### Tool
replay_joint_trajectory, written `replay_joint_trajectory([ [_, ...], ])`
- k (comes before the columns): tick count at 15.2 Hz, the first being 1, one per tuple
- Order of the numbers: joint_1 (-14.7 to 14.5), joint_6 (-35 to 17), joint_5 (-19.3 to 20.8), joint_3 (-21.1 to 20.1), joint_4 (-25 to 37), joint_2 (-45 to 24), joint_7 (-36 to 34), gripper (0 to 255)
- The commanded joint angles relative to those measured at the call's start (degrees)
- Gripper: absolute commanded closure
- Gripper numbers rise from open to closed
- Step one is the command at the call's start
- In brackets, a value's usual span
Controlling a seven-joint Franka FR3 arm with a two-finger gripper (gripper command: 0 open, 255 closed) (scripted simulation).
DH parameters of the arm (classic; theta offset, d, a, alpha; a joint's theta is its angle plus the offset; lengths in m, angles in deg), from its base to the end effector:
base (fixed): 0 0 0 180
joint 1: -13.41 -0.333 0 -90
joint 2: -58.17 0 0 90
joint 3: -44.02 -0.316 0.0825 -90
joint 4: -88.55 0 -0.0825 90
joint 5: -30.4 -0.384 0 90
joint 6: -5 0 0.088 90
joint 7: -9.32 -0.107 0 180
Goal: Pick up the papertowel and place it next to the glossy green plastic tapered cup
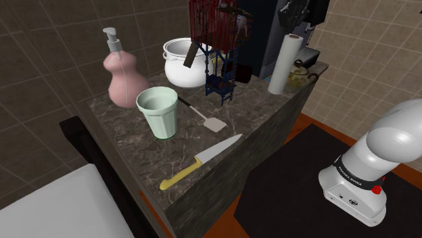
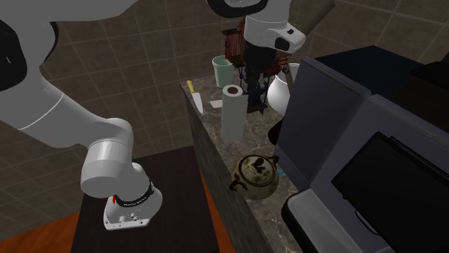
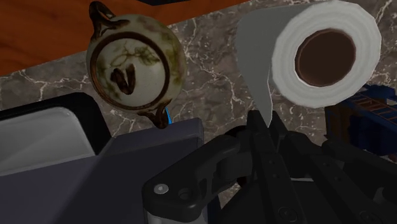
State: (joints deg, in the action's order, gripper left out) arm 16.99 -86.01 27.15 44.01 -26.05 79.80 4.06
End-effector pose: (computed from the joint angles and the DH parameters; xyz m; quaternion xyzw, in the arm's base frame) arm 0.4318 -0.0209 0.6099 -0.9964 0.0779 0.0175 0.0281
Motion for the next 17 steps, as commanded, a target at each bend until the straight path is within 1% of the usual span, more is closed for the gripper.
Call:
replay_joint_trajectory([
  [1,0.0,1.5,0.0,0.0,1.7,-0.3,-0.1,255],
  [17,-0.1,14.1,0.0,0.1,18.7,-4.7,-0.7,255],
])
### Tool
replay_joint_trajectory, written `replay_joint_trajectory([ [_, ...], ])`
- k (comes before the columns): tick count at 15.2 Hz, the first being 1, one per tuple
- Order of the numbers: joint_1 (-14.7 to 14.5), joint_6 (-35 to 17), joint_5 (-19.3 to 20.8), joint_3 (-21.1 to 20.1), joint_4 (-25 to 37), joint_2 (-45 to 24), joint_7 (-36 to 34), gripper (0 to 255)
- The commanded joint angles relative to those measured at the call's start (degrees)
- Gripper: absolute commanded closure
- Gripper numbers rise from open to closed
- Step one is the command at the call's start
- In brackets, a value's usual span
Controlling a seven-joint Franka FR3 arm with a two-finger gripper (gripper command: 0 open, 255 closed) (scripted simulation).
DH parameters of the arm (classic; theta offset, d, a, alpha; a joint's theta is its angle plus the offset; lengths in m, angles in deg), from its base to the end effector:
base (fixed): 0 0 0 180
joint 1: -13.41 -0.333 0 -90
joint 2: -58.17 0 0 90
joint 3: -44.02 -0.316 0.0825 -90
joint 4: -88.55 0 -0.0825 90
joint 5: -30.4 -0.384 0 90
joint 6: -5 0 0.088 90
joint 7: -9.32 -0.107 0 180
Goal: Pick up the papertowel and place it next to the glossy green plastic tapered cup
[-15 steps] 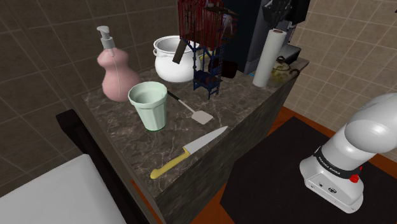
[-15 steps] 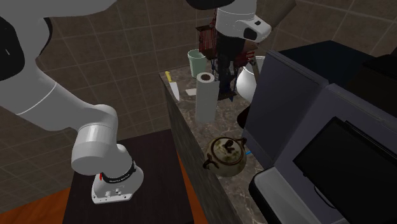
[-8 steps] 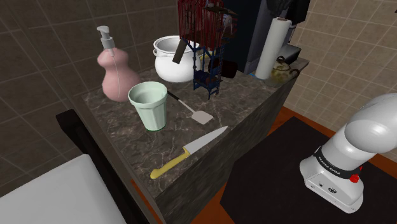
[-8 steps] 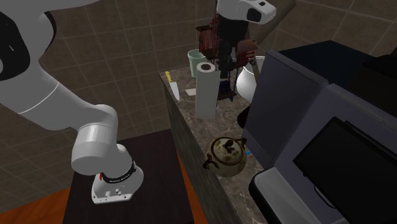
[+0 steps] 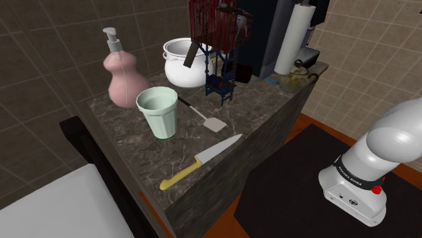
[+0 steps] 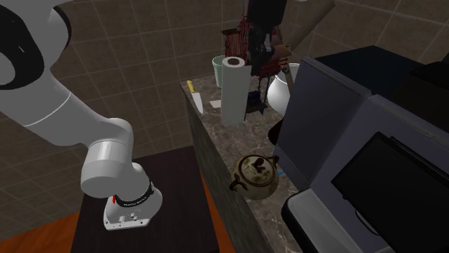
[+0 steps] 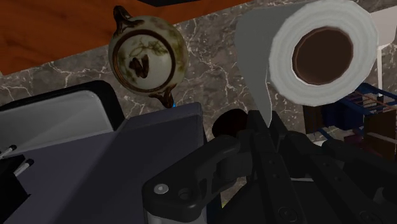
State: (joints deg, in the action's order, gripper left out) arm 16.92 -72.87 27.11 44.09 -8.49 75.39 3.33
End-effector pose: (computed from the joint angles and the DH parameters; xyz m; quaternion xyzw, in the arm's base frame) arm 0.4325 -0.0201 0.6986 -0.9964 0.0778 0.0176 0.0280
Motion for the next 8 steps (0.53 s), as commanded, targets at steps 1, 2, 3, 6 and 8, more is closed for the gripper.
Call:
replay_joint_trajectory([
  [1,0.0,1.7,0.0,0.1,2.4,-0.7,0.0,255],
  [2,0.0,2.6,0.0,0.1,3.6,-1.1,-0.1,255],
  [3,0.0,3.4,0.0,0.1,4.9,-1.5,-0.1,255],
  [6,0.0,6.0,-0.1,0.1,8.9,-2.9,-0.3,255],
  [8,0.0,7.8,-0.1,0.1,11.7,-4.0,-0.3,255],
])
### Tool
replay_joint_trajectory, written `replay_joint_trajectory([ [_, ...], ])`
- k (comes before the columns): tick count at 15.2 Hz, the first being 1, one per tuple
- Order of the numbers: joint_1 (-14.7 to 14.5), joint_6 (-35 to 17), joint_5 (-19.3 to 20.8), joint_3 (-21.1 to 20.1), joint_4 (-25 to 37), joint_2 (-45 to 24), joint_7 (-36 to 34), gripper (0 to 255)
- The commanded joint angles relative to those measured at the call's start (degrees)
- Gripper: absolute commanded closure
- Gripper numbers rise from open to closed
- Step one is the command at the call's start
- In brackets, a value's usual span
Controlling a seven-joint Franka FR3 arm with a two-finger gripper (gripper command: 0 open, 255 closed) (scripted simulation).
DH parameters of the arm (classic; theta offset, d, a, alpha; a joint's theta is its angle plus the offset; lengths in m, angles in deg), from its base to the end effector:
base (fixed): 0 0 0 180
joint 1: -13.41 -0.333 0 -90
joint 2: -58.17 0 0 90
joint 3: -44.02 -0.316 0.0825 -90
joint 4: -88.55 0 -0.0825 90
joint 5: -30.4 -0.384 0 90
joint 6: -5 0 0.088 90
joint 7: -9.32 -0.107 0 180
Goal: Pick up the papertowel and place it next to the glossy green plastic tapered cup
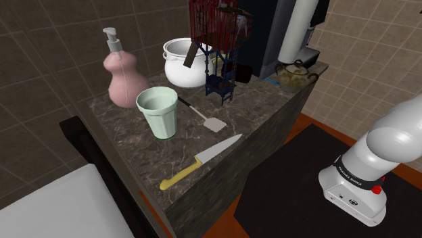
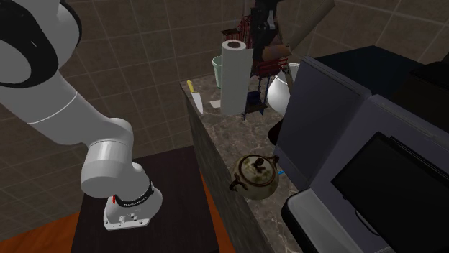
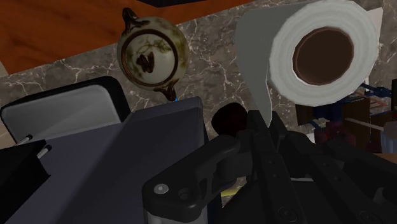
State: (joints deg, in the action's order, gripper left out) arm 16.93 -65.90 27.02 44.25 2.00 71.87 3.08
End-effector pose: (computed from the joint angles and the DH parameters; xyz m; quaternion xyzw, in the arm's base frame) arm 0.4317 -0.0210 0.7419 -0.9964 0.0778 0.0176 0.0281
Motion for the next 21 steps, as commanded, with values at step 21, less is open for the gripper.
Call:
replay_joint_trajectory([
  [21,-5.8,8.1,-1.9,-8.1,14.8,-5.8,-15.2,255],
])
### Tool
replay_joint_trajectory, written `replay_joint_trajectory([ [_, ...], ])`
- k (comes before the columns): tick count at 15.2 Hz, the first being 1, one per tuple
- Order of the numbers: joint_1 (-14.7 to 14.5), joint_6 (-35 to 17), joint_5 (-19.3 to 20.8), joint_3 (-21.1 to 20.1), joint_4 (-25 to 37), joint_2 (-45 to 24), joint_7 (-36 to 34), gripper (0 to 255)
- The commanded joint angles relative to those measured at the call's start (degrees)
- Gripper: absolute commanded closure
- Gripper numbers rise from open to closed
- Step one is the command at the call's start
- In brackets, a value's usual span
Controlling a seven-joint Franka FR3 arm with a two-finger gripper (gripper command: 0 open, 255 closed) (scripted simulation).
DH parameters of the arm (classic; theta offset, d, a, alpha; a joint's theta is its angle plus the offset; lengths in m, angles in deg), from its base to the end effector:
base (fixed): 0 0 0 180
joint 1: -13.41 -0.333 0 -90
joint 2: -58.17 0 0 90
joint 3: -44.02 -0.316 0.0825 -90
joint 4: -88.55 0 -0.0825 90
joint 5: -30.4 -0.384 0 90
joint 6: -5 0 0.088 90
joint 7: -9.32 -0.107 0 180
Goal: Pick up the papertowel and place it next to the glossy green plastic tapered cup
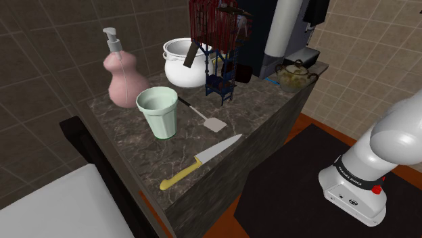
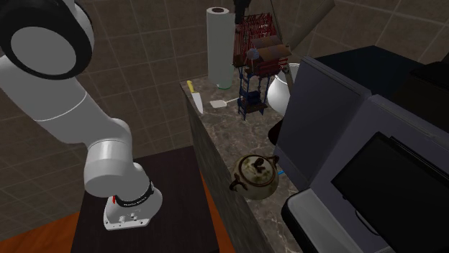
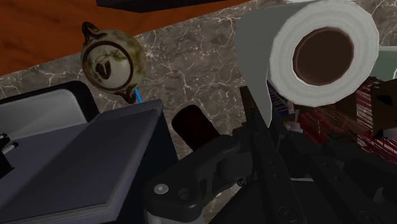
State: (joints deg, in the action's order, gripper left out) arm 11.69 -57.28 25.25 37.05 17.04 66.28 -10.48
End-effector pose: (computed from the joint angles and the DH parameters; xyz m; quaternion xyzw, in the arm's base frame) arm 0.4218 0.0843 0.7943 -0.9965 0.0770 0.0179 0.0279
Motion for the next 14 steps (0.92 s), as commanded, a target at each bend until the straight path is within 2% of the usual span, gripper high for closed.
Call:
replay_joint_trajectory([
  [1,-1.2,-1.0,-0.3,-1.8,-0.5,-0.3,-3.2,255],
  [8,-5.7,-3.9,-0.5,-8.5,0.0,-2.8,-14.3,255],
  [14,-10.3,-5.6,1.1,-14.3,4.1,-8.3,-24.0,255],
])
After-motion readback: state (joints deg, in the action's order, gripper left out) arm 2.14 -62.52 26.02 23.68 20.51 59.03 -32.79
